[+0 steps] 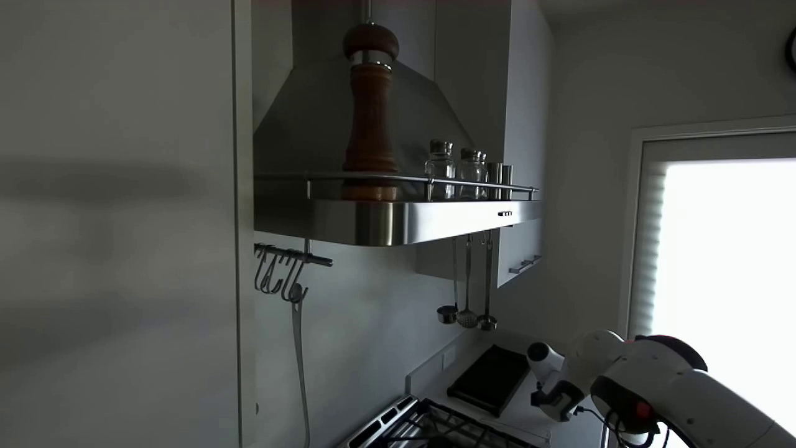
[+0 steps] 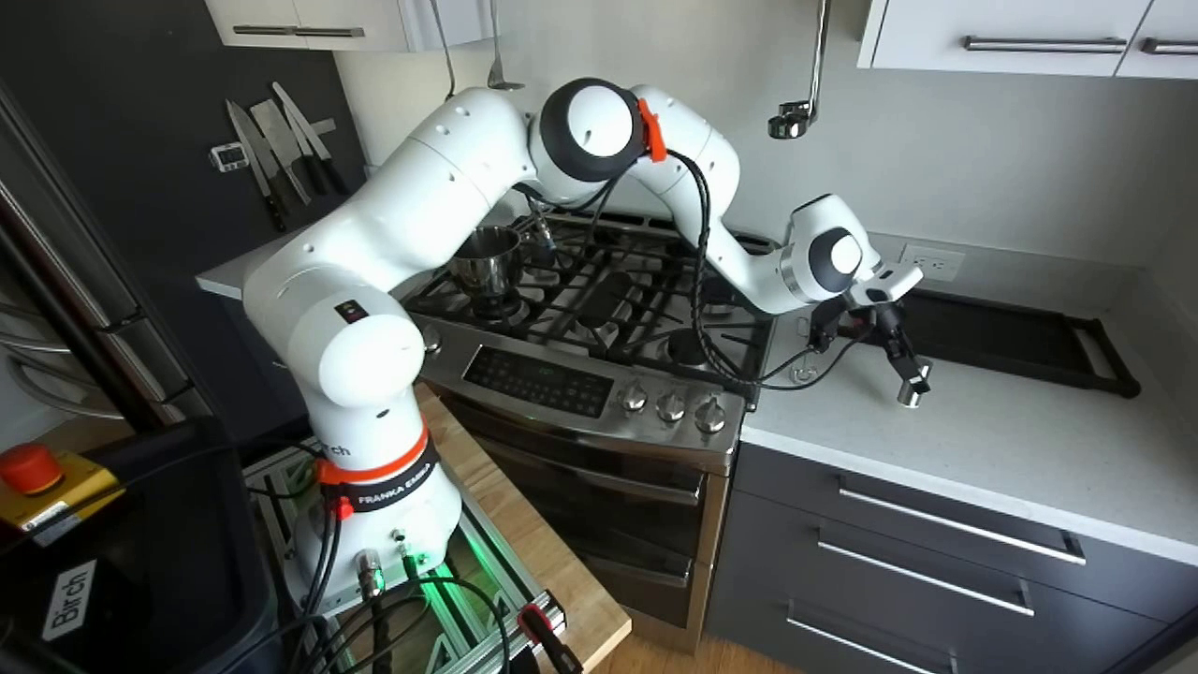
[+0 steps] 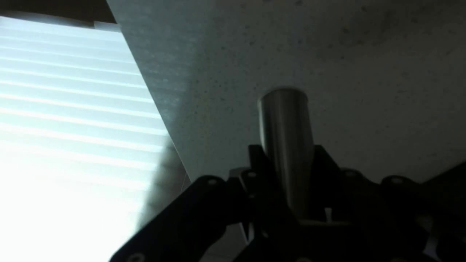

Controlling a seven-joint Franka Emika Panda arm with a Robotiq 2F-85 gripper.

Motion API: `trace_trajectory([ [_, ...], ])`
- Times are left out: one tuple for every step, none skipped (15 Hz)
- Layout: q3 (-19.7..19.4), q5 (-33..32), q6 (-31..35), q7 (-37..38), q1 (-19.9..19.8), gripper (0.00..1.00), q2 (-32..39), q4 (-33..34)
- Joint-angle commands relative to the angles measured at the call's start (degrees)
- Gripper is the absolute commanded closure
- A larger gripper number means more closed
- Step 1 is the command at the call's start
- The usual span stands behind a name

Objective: Put the silver salt shaker on the stove fan

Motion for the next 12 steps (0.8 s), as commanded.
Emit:
trace_trajectory([
  [-3.9, -1.7, 3.5, -0.6, 3.8, 0.89, -5.2, -7.4],
  [-5.3, -1.9, 4.1, -0.6, 5.3, 0.89, -7.0, -9.4],
  [-6.5, -1.9, 4.5, -0.9, 6.4, 0.89, -8.3, -10.9],
  [-8.0, -2.1, 4.5, -1.0, 7.9, 0.89, -9.9, -12.7],
  [-9.5, -2.4, 4.6, -1.3, 9.2, 0.89, -11.7, -14.5],
  [-11.5, -3.0, 4.3, -1.5, 11.0, 0.89, -13.5, -16.4],
  [-13.4, -3.6, 4.0, -1.8, 12.8, 0.89, -15.4, -18.3],
  [-15.4, -4.5, 3.5, -2.1, 14.6, 0.89, -17.2, -19.9],
  [-17.3, -5.5, 3.1, -2.2, 16.3, 0.89, -18.5, -21.2],
  [-19.3, -6.5, 2.6, -2.2, 18.3, 0.89, -20.2, -22.7],
  [-21.3, -7.6, 2.1, -2.3, 20.0, 0.89, -21.7, -23.9],
  [-23.1, -8.7, 1.9, -2.5, 21.9, 0.89, -23.4, -25.3],
])
